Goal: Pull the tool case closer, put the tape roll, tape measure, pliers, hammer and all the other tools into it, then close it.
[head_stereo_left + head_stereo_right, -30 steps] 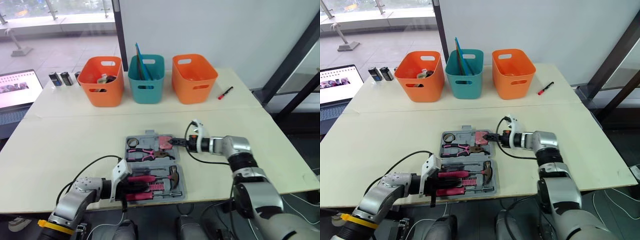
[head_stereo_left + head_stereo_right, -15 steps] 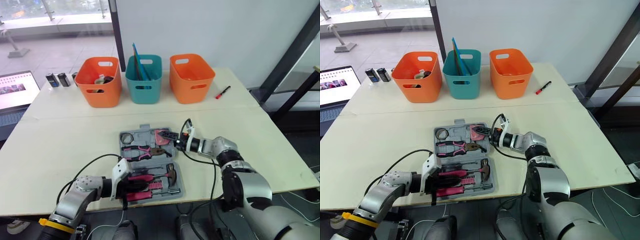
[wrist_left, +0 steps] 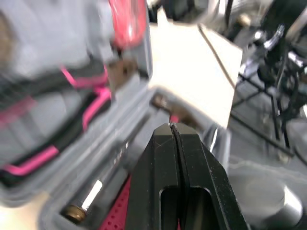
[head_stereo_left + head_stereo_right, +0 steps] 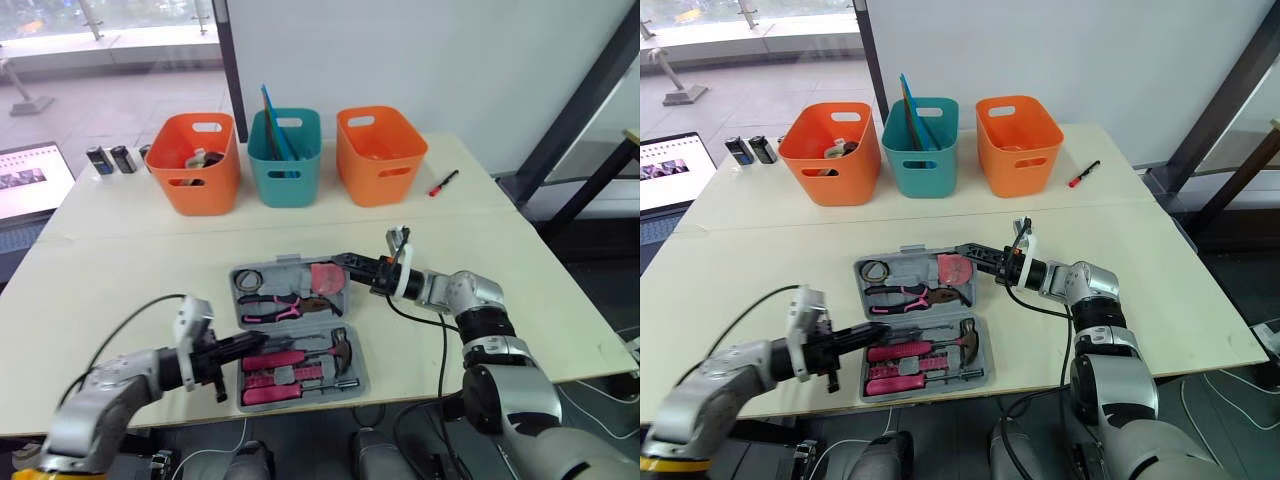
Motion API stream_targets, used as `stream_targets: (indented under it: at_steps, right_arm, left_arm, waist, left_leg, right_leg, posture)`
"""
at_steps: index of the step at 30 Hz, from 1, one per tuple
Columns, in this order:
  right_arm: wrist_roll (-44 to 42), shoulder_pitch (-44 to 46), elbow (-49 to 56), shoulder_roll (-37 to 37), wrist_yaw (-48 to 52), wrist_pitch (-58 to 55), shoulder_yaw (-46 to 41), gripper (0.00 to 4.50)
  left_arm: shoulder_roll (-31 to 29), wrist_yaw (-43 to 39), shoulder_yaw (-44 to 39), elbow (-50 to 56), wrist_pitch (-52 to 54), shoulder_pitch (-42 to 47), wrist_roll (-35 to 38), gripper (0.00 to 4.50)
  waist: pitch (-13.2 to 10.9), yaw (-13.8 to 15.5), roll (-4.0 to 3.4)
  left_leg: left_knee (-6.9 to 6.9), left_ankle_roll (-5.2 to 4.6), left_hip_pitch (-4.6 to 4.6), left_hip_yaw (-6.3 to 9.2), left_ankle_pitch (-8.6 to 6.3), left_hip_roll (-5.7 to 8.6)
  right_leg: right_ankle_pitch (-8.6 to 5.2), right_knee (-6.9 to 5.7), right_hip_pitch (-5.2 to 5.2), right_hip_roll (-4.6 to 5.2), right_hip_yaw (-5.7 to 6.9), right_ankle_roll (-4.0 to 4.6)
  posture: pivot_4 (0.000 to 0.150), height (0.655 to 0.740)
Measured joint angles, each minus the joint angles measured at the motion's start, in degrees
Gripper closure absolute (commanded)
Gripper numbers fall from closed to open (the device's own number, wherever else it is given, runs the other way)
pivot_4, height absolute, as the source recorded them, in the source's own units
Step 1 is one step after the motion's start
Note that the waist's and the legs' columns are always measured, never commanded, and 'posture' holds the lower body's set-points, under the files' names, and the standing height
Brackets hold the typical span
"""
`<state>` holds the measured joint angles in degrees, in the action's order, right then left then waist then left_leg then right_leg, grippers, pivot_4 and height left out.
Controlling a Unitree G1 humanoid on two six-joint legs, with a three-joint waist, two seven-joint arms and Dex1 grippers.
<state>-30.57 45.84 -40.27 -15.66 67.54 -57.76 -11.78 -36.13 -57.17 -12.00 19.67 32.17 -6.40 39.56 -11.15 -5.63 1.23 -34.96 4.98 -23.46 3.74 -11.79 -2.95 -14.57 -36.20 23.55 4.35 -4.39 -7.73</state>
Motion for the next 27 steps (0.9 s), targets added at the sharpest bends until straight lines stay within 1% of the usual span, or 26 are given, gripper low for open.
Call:
stream_targets:
  at_steps: [3, 7, 11, 14, 15, 18, 23, 25, 26, 27]
  right_arm:
    - [-1.4, -2.1, 4.8, -1.9, 1.3, -2.4, 1.2, 0.09]
    - [-3.1, -5.2, 11.4, -3.2, 3.2, -4.3, 4.0, 0.09]
    - [-5.6, -9.3, 18.6, -6.1, 4.5, -6.4, 5.8, 0.09]
    - [-8.1, -14.5, 27.6, -11.0, 7.2, -7.8, 7.3, 0.09]
    - [-9.1, -17.1, 32.1, -13.6, 8.7, -7.7, 8.3, 0.09]
    - [-9.6, -21.4, 38.3, -18.5, 10.7, -5.3, 9.9, 0.09]
    - [-8.4, -26.8, 42.6, -26.4, 11.6, 0.6, 10.1, 0.09]
    - [-6.4, -29.1, 43.4, -28.2, 11.1, 6.6, 8.4, 0.09]
    - [-4.1, -30.7, 43.3, -28.6, 10.3, 12.2, 7.0, 0.09]
    - [-2.8, -31.6, 43.2, -28.7, 9.8, 15.4, 6.4, 0.09]
  left_arm:
    - [-3.3, 0.0, -8.4, 1.9, 3.2, -5.1, 5.3, 4.50]
    - [-7.2, -1.1, -18.6, 1.4, 7.2, -9.4, 11.4, 4.50]
    - [-11.1, -3.5, -25.8, 0.3, 7.8, -11.5, 13.4, 4.50]
    - [-13.3, -5.5, -27.3, -2.6, 6.2, -12.8, 11.0, 4.50]
    - [-13.6, -6.0, -27.1, -4.0, 4.8, -13.1, 9.0, 4.50]
    - [-13.6, -5.9, -25.1, -6.1, 0.7, -12.2, 3.9, 4.50]
    - [-10.8, -2.4, -20.7, -6.0, -6.7, -10.9, -4.2, 4.50]
    - [-10.1, -1.3, -19.0, -6.1, -8.9, -11.0, -6.9, 4.50]
    - [-9.9, -1.3, -18.6, -6.1, -9.6, -10.9, -7.5, 4.50]
    - [-9.9, -1.3, -18.5, -6.1, -10.0, -11.0, -7.7, 4.50]
  waist:
    - [0.0, 0.1, -0.06]
    - [-0.1, 0.1, -0.02]
    - [-0.1, 0.3, -0.04]
    - [-0.1, 0.4, -0.05]
    - [-0.1, 0.4, -0.05]
    - [-0.1, 0.3, -0.01]
    - [0.0, 0.4, 0.01]
    - [-0.1, 0.5, 0.05]
    - [-0.1, 0.8, 0.06]
    - [-0.1, 0.9, 0.06]
  left_leg:
    - [0.00, 0.00, -0.02, -0.01, 0.00, 0.00]
    - [-0.04, 0.01, -0.02, -0.02, -0.01, 0.00]
    - [-0.04, 0.03, -0.06, -0.11, -0.02, 0.03]
    - [0.02, 0.05, -0.12, -0.19, -0.04, 0.04]
    - [0.07, 0.06, -0.18, -0.21, -0.05, 0.04]
    - [0.08, 0.05, -0.43, -0.25, -0.04, 0.04]
    - [-0.06, 0.04, -0.82, -0.29, -0.03, 0.04]
    - [-0.06, 0.04, -0.85, -0.28, -0.03, 0.04]
    - [-0.06, 0.04, -0.85, -0.28, -0.03, 0.04]
    - [-0.07, 0.04, -0.85, -0.29, -0.03, 0.04]
  right_leg:
    - [-0.03, 0.02, 0.02, 0.00, 0.00, 0.02]
    - [-0.01, 0.09, 0.04, 0.03, -0.01, 0.07]
    - [0.00, 0.16, 0.11, 0.17, 0.00, 0.10]
    - [-0.05, 0.24, 0.17, 0.25, -0.01, 0.17]
    - [-0.05, 0.26, 0.24, 0.25, -0.01, 0.18]
    - [-0.04, 0.21, 0.54, 0.25, -0.03, 0.19]
    - [0.00, 0.15, 0.90, 0.24, -0.06, 0.22]
    - [0.00, 0.16, 0.93, 0.23, -0.04, 0.21]
    - [-0.01, 0.15, 0.93, 0.22, -0.04, 0.20]
    - [0.00, 0.15, 0.94, 0.22, -0.05, 0.20]
  posture:
    - [0.150, 0.7344]
    - [0.150, 0.7344]
    - [0.150, 0.7344]
    - [0.150, 0.7344]
    - [0.150, 0.7344]
    - [0.150, 0.7344]
    - [0.150, 0.7344]
    - [0.150, 0.7344]
    - [0.150, 0.7344]
    - [0.150, 0.7344]
